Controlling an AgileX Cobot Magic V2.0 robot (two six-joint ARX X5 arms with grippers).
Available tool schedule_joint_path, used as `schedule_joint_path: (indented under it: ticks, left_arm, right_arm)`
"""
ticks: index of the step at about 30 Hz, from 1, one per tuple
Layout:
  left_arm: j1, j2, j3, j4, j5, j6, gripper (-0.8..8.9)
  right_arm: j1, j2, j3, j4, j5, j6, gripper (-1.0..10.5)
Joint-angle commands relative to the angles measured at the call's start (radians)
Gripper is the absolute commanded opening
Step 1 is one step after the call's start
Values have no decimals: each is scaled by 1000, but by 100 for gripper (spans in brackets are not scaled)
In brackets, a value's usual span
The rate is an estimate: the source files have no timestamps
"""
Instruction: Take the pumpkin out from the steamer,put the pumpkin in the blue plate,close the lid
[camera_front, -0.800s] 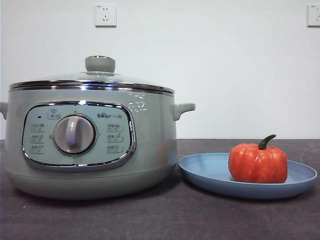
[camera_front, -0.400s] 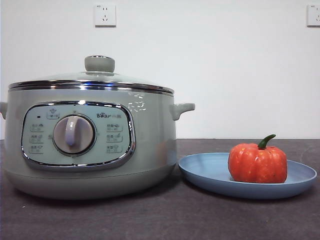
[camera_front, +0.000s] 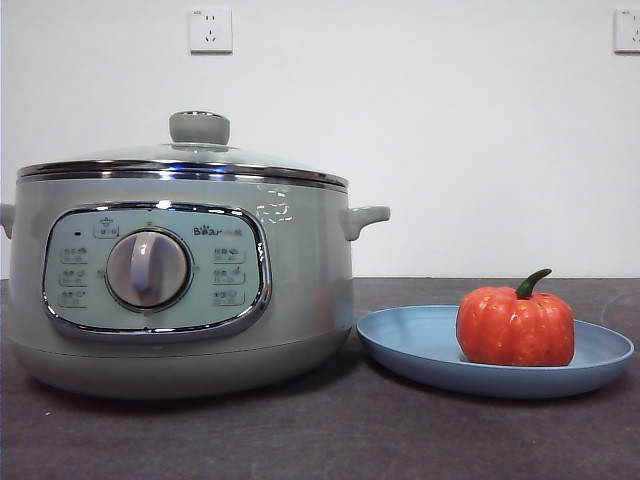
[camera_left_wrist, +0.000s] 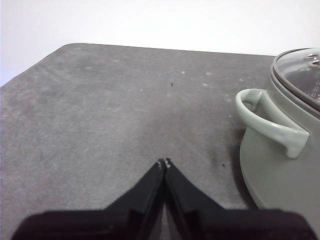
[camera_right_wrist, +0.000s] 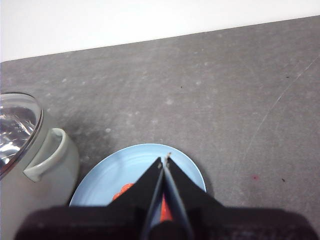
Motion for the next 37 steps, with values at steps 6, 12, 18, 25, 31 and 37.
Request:
schedule_joint_path:
  ticks: [6, 12, 18, 25, 31, 37]
  left_arm:
    - [4, -3, -15, 3, 5, -4, -3]
    - [4, -3, -15, 3, 6, -4, -3]
    - [4, -3, -15, 3, 6, -4, -3]
    - [4, -3, -15, 3, 6, -4, -3]
    - [4, -3, -15, 3, 6, -4, -3]
    - [4, -3, -15, 3, 6, -4, -3]
  right_arm:
    - [1, -1, -5, 4, 3, 11, 2]
    - [-31, -49, -5, -24, 29, -134, 2]
    - [-226, -170, -45, -36, -193, -287, 2]
    - [-403, -339, -220, 37, -404, -338, 2]
    - [-438, -428, -379, 38, -417, -335, 2]
    - [-438, -462, -459, 112, -416, -312, 2]
